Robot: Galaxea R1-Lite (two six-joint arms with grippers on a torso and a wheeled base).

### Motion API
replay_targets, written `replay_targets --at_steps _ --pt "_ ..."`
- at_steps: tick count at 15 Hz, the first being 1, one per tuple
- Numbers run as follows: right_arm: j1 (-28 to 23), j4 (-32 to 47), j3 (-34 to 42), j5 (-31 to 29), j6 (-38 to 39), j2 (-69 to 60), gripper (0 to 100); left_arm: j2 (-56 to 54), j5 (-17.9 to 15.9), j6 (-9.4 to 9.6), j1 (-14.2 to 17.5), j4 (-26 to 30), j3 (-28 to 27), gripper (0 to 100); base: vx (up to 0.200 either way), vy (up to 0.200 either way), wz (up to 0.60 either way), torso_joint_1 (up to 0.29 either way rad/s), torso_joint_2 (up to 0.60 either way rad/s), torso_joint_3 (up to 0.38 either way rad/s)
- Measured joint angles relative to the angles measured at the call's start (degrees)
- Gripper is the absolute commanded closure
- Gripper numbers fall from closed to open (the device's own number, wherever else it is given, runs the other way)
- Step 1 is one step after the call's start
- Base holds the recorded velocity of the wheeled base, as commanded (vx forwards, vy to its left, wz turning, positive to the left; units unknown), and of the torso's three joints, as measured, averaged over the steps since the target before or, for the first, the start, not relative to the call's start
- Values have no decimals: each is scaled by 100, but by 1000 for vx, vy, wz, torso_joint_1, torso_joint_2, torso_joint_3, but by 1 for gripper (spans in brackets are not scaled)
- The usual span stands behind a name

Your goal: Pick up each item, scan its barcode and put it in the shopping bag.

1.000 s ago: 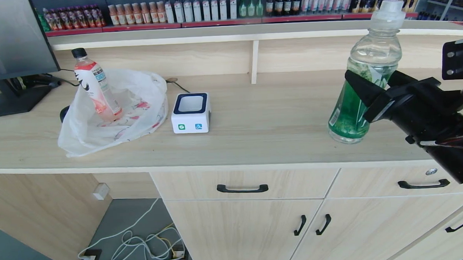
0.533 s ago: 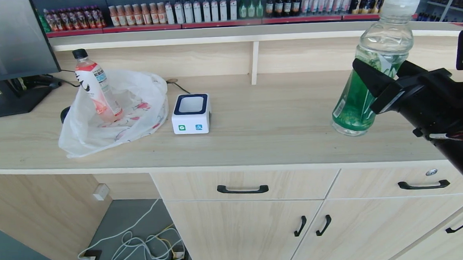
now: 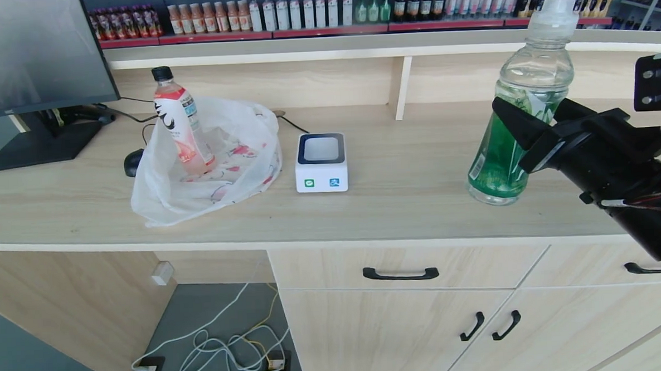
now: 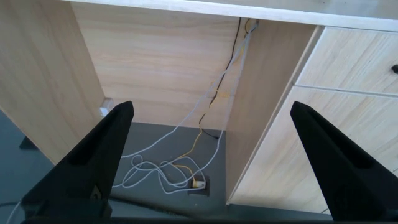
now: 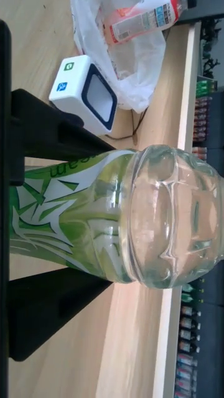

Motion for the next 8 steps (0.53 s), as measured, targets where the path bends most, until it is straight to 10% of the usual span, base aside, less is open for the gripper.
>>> replay_targets --at_steps 8 --pt "-13 18 -123 -16 -50 26 100 0 7 -22 0 0 0 0 0 200 0 -1 2 1"
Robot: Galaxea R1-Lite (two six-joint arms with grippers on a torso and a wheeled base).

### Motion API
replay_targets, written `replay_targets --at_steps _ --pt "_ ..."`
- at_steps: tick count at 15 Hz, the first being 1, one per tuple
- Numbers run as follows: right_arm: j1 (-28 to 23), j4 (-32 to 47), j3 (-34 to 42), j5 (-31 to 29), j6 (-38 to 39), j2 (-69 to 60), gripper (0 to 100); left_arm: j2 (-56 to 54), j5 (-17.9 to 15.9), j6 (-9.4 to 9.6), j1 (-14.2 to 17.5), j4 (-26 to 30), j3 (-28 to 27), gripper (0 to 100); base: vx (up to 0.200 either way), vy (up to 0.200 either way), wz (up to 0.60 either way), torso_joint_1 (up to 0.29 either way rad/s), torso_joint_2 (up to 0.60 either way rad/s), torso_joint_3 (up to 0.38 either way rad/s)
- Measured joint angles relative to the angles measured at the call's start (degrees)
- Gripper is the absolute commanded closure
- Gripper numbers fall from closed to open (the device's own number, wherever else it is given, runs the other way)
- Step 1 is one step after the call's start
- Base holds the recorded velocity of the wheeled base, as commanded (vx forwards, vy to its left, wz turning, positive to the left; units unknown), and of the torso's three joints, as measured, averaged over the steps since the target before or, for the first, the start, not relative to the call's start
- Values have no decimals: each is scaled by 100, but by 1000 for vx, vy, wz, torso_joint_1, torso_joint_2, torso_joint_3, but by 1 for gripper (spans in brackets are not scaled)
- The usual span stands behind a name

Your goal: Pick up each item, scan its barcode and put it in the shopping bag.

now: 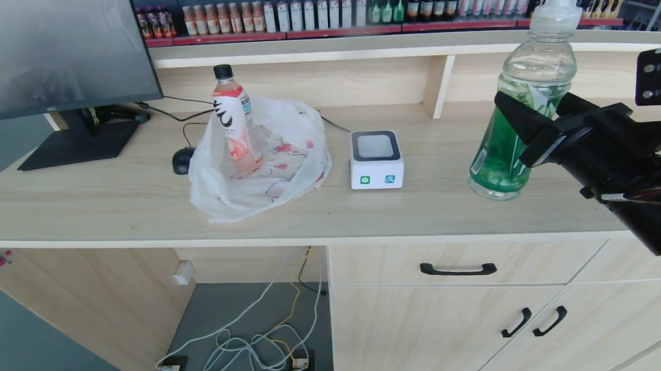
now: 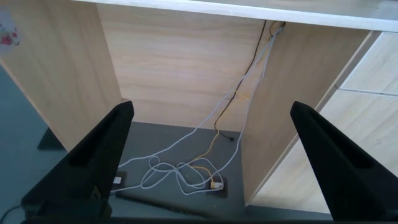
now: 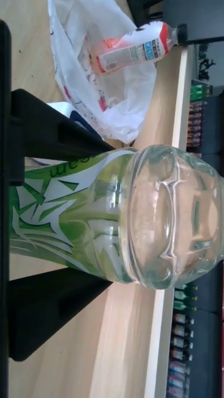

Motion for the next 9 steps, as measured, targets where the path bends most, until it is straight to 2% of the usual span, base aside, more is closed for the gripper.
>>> replay_targets --at_steps 2,9 --pt "0 12 -102 -7 -46 0 100 0 -5 6 0 0 0 0 0 200 0 2 0 0" --pt "77 666 -789 -265 -708 41 100 0 -5 20 2 1 0 0 0 0 0 0 0 0"
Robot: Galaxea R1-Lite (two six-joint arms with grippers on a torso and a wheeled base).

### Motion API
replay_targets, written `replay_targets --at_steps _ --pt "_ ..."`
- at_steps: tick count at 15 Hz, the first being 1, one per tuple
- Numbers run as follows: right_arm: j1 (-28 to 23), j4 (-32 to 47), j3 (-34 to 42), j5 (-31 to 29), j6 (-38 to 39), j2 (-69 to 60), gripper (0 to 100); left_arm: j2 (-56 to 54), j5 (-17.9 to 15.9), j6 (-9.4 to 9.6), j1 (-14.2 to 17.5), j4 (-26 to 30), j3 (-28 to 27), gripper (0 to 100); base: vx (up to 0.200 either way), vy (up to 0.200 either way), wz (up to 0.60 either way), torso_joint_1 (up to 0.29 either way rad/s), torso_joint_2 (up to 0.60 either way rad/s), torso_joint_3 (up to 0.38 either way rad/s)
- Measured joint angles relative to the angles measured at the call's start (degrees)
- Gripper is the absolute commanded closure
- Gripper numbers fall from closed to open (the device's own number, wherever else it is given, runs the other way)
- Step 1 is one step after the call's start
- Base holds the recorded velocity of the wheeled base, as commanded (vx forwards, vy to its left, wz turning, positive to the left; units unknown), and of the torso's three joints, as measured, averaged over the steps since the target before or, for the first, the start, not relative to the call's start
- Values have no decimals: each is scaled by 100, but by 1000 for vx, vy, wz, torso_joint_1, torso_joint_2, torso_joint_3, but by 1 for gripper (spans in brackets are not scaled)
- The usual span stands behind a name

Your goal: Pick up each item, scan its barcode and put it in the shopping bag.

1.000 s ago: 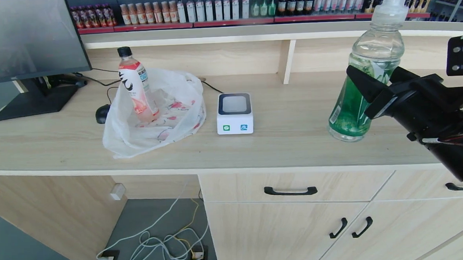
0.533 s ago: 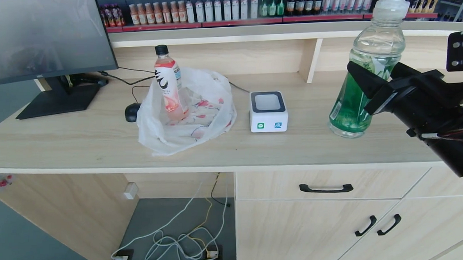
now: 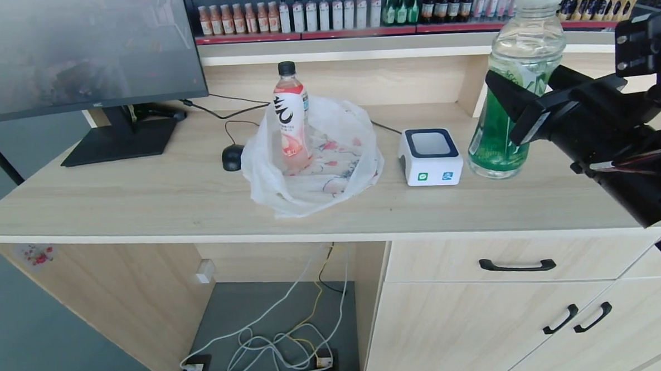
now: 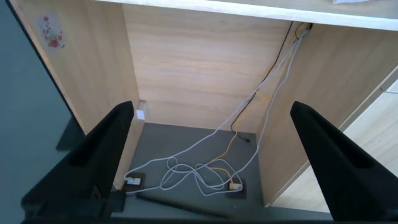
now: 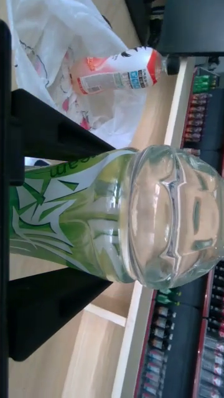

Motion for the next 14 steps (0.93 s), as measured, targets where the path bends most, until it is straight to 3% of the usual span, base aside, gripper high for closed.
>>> replay_targets --at_steps 7,10,14 --pt "37 482 -1292 -91 -829 333 100 0 -2 0 0 -1 0 0 0 0 0 0 0 0" --pt "61 550 -1792 494 -1402 611 100 0 -2 -2 -2 -1 0 0 0 0 0 0 0 0" --pt "55 539 -1918 1337 -2026 853 100 0 -2 0 -5 -1 0 0 0 0 0 0 0 0"
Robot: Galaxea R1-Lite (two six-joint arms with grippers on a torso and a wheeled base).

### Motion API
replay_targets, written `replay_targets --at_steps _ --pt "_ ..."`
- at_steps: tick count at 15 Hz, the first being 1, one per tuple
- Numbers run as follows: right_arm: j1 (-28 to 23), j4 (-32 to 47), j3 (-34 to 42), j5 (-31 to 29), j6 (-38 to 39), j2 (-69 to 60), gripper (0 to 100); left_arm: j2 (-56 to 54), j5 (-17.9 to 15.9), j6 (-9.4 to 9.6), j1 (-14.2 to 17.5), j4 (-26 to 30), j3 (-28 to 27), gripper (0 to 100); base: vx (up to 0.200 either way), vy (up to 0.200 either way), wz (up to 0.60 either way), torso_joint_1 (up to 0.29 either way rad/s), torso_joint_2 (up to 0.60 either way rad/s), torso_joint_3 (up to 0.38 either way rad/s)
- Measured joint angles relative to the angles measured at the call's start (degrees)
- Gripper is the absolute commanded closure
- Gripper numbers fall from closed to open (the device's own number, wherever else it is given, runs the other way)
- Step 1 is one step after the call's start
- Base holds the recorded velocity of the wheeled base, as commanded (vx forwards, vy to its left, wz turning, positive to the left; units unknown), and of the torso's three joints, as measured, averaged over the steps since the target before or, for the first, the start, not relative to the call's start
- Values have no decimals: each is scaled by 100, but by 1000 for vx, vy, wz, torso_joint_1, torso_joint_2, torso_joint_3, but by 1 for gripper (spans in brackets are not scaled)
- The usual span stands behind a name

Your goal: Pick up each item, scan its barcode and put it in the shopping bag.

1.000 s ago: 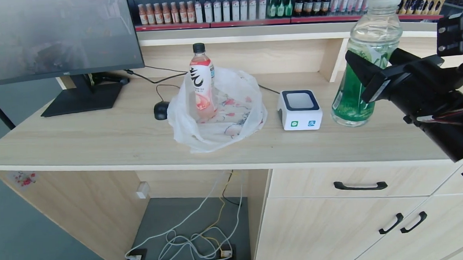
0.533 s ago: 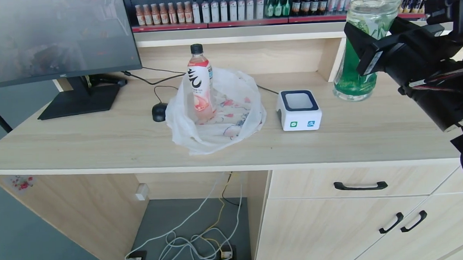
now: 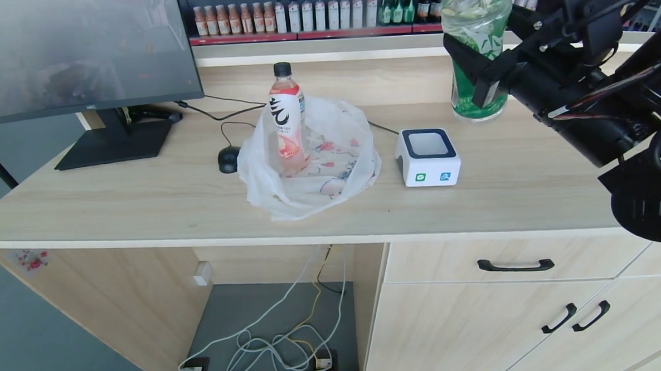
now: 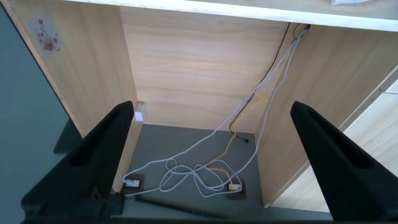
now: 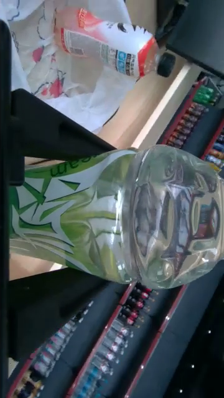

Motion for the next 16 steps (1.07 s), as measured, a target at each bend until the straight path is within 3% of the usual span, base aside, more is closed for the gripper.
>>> replay_targets --at_steps 4,10,16 --pt "-330 -57 -243 1124 -701 364 100 0 0 -2 2 0 0 0 0 0 0 0 0 0" --pt "-578 -65 -574 1965 -1526 677 100 0 2 0 0 0 0 0 0 0 0 0 0 0" --pt "-571 -49 -616 2526 -1774 933 100 0 0 -2 2 0 0 0 0 0 0 0 0 0"
